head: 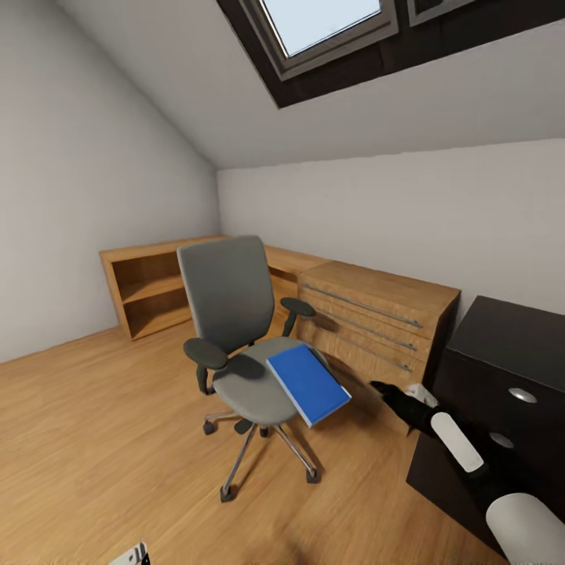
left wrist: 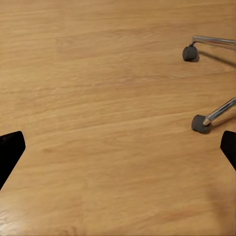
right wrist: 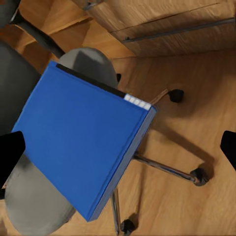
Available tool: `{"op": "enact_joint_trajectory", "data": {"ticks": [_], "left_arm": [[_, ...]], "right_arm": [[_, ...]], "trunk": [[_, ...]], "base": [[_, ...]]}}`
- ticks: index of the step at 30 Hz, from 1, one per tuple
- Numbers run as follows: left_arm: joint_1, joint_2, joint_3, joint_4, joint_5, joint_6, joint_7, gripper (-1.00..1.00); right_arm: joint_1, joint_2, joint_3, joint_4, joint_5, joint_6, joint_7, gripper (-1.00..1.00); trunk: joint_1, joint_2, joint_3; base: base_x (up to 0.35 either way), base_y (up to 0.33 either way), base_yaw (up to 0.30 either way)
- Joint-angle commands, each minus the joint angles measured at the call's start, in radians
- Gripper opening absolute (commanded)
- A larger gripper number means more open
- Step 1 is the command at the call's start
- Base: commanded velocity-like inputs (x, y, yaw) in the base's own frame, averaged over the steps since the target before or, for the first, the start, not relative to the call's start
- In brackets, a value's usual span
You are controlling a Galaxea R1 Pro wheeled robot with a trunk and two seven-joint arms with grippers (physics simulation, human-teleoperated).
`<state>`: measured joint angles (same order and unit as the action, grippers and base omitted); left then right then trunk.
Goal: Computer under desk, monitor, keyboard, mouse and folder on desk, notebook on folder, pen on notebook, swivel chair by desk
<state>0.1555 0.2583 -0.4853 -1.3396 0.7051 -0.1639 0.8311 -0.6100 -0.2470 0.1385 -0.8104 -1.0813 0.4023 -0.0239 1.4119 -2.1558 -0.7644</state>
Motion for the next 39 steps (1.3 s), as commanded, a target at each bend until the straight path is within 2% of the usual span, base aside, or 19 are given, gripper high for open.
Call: {"op": "enact_joint_trajectory", "data": {"ticks": [1, 4, 9, 12, 13, 14, 17, 18, 20, 21, 22, 24, 26, 27, 28, 33, 39], "left_arm": [[-0.001, 0.001, -0.003, -0.001, 0.011, -0.009, 0.002, 1.00], [-0.001, 0.000, -0.003, 0.000, 0.012, -0.007, 0.001, 1.00], [-0.001, -0.012, -0.002, 0.002, 0.014, 0.006, -0.001, 1.00], [0.000, -0.029, 0.000, 0.002, 0.016, 0.058, -0.001, 1.00], [0.000, -0.037, 0.000, 0.002, 0.017, 0.115, -0.003, 1.00], [-0.001, -0.043, 0.004, -0.006, 0.017, 0.206, -0.010, 1.00], [-0.028, -0.060, 0.015, -0.040, 0.017, 0.318, -0.031, 1.00], [-0.066, -0.088, 0.020, -0.058, 0.016, 0.389, -0.039, 1.00], [-0.112, -0.102, 0.030, -0.064, 0.017, 0.440, -0.041, 1.00], [-0.138, -0.108, 0.048, -0.065, 0.019, 0.469, -0.041, 1.00], [-0.224, -0.141, 0.127, -0.067, 0.055, 0.573, -0.041, 1.00], [-0.266, -0.151, 0.164, -0.068, 0.089, 0.599, -0.043, 1.00], [-0.302, -0.152, 0.200, -0.073, 0.155, 0.614, -0.057, 1.00], [-0.306, -0.152, 0.206, -0.090, 0.167, 0.616, -0.060, 1.00], [-0.313, -0.144, 0.211, -0.146, 0.184, 0.619, -0.065, 1.00], [-0.315, -0.108, 0.184, -0.145, 0.178, 0.616, -0.066, 1.00], [-0.315, -0.102, 0.175, -0.143, 0.177, 0.615, -0.068, 1.00]], "right_arm": [[-0.001, -0.001, -0.005, 0.000, -0.006, 0.002, 0.000, 1.00], [-0.001, -0.001, -0.026, 0.001, -0.006, 0.022, 0.005, 1.00], [-0.001, -0.001, -0.035, 0.002, -0.006, 0.046, 0.007, 1.00], [-0.001, 0.001, -0.037, 0.005, -0.006, 0.049, 0.006, 1.00], [-0.001, 0.001, -0.038, 0.016, -0.007, 0.050, 0.006, 1.00], [-0.001, 0.001, -0.045, 0.033, -0.029, 0.050, 0.006, 1.00], [-0.001, 0.003, -0.051, 0.059, -0.091, 0.048, 0.005, 1.00], [-0.001, 0.004, -0.052, 0.073, -0.112, 0.015, 0.006, 1.00], [-0.001, 0.006, -0.053, 0.078, -0.120, -0.056, 0.006, 1.00], [-0.001, 0.009, -0.054, 0.083, -0.124, -0.095, 0.006, 1.00], [-0.001, 0.019, -0.051, 0.153, -0.162, -0.174, 0.020, 1.00], [-0.001, 0.022, -0.049, 0.174, -0.174, -0.187, 0.053, 1.00], [-0.001, 0.023, -0.046, 0.194, -0.178, -0.191, 0.149, 1.00], [-0.001, 0.024, -0.046, 0.205, -0.179, -0.192, 0.175, 1.00], [-0.001, 0.024, -0.043, 0.238, -0.180, -0.190, 0.264, 1.00], [-0.001, 0.024, -0.046, 0.249, -0.182, -0.142, 0.379, 1.00], [-0.001, 0.023, -0.047, 0.261, -0.183, -0.126, 0.429, 1.00]], "trunk": [[0.004, -0.008, -0.004], [0.015, -0.029, -0.013], [0.035, -0.064, -0.029], [0.046, -0.085, -0.039], [0.050, -0.092, -0.042], [0.054, -0.099, -0.045], [0.065, -0.120, -0.054], [0.069, -0.127, -0.057], [0.077, -0.141, -0.064], [0.081, -0.148, -0.067], [0.084, -0.155, -0.070], [0.092, -0.169, -0.076], [0.100, -0.183, -0.082], [0.104, -0.190, -0.086], [0.107, -0.197, -0.089], [0.127, -0.232, -0.104], [0.150, -0.274, -0.123]], "base": [[0.000, 0.000, 0.000], [0.000, 0.000, 0.000], [0.000, 0.000, 0.000], [0.000, 0.000, 0.000], [0.000, 0.000, 0.000], [0.000, 0.000, 0.000], [0.000, 0.000, 0.000], [0.000, 0.000, 0.000], [0.000, 0.000, 0.000], [0.000, 0.000, 0.000], [0.000, 0.000, 0.000], [0.000, 0.000, 0.000], [0.000, 0.000, 0.000], [0.000, 0.000, 0.000], [0.000, 0.000, 0.000], [0.000, 0.000, 0.000], [0.000, 0.000, 0.000]]}}
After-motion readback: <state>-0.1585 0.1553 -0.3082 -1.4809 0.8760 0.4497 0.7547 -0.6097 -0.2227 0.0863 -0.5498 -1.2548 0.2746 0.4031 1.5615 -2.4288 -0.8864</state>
